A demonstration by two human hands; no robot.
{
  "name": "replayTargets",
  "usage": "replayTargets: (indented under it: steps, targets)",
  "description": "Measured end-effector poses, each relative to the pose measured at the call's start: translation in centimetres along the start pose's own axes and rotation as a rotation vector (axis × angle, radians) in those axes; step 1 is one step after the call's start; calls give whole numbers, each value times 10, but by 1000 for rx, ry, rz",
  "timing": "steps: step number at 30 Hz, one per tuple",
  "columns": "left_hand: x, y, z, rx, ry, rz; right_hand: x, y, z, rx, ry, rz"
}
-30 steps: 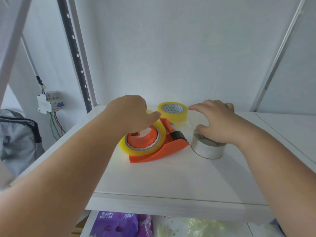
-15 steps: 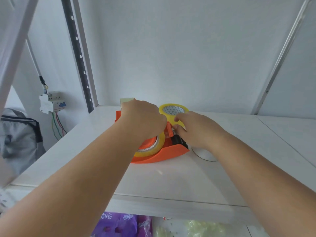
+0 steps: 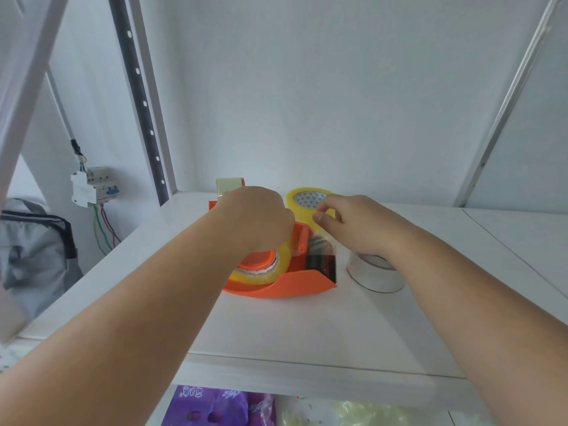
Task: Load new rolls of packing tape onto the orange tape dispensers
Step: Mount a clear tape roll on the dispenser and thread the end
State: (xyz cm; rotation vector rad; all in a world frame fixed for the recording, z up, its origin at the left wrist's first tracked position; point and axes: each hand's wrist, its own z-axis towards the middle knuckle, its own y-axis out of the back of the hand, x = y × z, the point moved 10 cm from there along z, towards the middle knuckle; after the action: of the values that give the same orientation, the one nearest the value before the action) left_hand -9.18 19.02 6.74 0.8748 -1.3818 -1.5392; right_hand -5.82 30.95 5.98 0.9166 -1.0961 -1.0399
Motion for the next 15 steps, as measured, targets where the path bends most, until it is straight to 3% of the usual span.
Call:
replayTargets:
  steps: [7,11,15]
  targets:
    - [27,3,-15,-109,-50,-134,4,-4,-3,59,23,138]
    - [42,0,-19,-8,-19,-335,1,3,-2,59,13,113]
    - [55,-8,-17,-6,-43,-515,-14,12,-8,47,-7,143]
